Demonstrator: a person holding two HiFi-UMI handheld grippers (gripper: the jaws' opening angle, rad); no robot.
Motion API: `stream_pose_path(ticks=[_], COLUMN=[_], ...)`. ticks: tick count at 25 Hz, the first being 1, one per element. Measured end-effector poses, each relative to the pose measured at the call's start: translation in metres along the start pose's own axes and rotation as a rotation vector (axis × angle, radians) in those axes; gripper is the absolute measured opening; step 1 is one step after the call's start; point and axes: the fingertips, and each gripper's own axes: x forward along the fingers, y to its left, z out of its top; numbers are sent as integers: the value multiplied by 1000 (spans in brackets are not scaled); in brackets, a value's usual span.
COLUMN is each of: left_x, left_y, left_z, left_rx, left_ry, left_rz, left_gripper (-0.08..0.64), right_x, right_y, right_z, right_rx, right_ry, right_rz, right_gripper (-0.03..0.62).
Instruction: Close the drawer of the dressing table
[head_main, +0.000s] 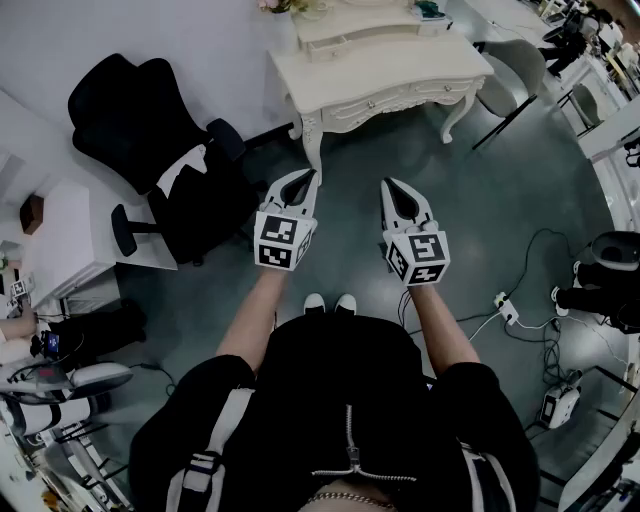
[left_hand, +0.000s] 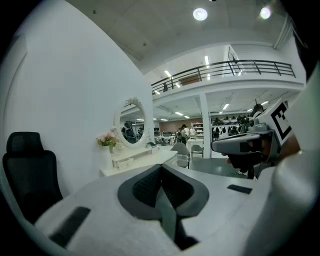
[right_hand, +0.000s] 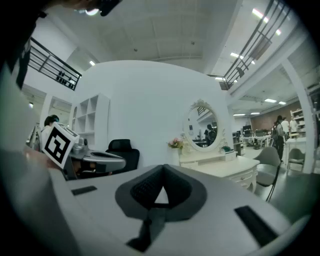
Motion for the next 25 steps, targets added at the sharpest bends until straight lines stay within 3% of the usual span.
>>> stream_pose_path(ticks=[7,25], left_x=[8,20], left_y=[-2,-18], left_z=[-2,-6], left_rx=[-3,8], left_ry=[0,19], left_rz=[-6,25], left_gripper=[6,6], right_x=[1,-1], right_y=[-8,-33], right_z=[-13,-26], right_rx=[22,50], right_ry=[43,39], right_rz=[-9,18], right_gripper=[2,2])
